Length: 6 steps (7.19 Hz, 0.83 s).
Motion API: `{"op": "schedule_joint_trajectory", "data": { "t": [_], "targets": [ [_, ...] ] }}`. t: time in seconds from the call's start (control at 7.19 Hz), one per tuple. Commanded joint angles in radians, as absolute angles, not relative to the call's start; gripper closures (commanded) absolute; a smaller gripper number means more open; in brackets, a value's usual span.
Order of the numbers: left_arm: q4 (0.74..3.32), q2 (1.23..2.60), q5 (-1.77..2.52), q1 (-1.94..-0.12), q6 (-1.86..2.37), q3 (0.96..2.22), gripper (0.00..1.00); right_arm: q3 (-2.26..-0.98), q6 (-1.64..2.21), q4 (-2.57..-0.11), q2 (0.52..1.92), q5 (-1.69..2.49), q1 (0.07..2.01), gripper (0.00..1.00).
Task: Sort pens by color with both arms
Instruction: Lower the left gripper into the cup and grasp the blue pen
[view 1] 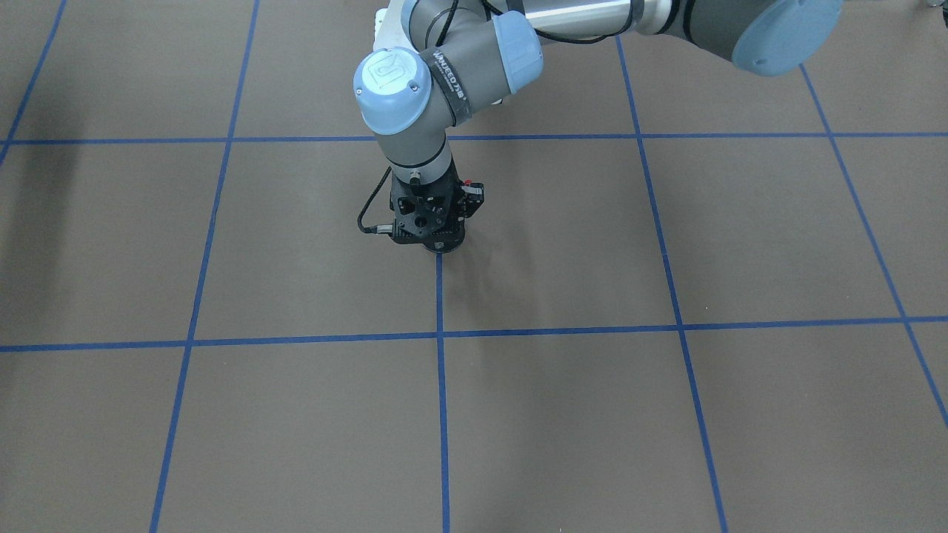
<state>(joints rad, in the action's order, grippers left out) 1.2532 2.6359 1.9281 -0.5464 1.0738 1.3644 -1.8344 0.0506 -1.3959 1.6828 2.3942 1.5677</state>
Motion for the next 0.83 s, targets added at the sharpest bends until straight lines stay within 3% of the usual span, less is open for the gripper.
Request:
{"op": "schedule_joint_trajectory", "data": {
  "t": [0.0,0.14,0.56,0.7],
  "targets": [
    [1.253,2.634,1.928,-0.546,1.074,1.365,0.66,-1.833,0.051,-1.396,1.683,2.395,1.568,0.00],
    [1.253,2.634,1.928,-0.546,1.074,1.365,0.68,-1.835,0.051,-1.396,1.683,2.395,1.568,0.00],
    [1.246,2.629,1.927,-0.546,1.074,1.416,1.00,-1.835,0.052,-1.396,1.683,2.395,1.568,0.00],
    [1.244,2.599,1.927,-0.546,1.075,1.471,1.00,-1.835,0.052,-1.396,1.683,2.395,1.568,0.00]
  ]
}}
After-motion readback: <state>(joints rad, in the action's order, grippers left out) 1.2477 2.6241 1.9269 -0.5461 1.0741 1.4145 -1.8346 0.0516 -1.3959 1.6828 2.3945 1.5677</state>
